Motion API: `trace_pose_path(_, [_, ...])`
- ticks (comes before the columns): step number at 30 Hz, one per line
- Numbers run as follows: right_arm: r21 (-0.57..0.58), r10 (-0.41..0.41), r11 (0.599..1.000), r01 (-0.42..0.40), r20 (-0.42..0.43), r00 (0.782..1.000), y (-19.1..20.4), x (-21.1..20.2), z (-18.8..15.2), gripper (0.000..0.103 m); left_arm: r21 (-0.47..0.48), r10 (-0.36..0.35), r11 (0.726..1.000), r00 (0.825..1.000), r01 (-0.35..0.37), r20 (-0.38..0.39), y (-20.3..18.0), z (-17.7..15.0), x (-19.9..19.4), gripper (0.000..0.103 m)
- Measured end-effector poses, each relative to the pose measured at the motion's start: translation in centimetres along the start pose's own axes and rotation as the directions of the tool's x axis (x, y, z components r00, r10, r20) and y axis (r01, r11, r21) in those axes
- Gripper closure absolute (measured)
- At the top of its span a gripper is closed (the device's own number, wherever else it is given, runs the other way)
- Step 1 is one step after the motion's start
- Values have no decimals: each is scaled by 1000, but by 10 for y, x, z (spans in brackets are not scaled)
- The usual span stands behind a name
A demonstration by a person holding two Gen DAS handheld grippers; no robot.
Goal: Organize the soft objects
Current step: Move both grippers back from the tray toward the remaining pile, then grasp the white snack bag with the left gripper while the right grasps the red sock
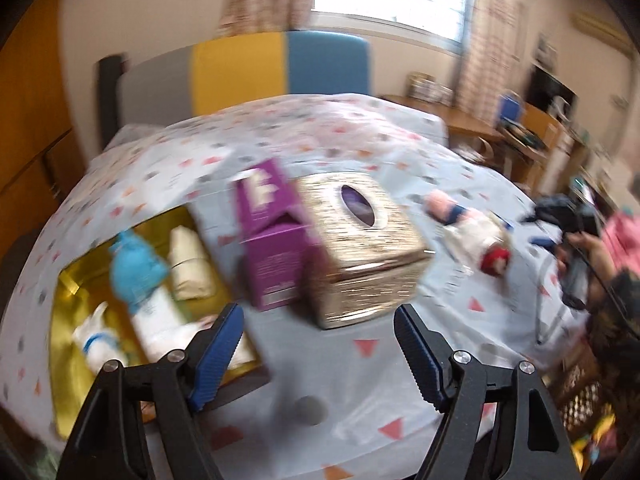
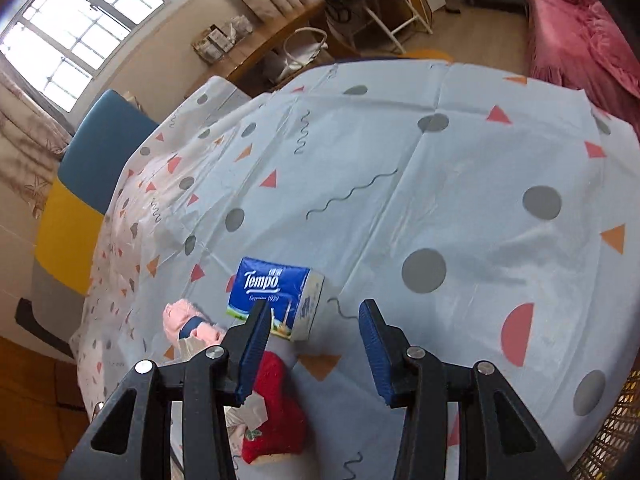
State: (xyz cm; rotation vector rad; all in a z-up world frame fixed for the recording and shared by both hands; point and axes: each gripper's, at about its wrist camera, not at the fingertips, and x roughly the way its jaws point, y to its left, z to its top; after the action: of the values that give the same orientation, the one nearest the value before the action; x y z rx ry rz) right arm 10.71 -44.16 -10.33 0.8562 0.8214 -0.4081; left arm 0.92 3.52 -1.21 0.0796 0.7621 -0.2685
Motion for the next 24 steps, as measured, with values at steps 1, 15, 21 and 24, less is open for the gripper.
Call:
trace_pose_path(1, [-5,3,1000,-3,-9,1000,0,1,-1,57,34,-33,999,999,34,-11,-12,4,3,25])
trace_pose_path(15, [23,25,999,-25,-38,999,-5,1,0,57,324,-156,927,980,187,-121,-163,50,85,25])
trace_pose_path(21, [48,42,998,-39,-61,997,-7,3,0,57,365,-117,912,973,185,-201,-191,61,141,31])
trace_pose_path(24, [63,53,997,-48,-74,996,-9,5,1,57,403,-109,896,972,187,-209,-204,68,161,32])
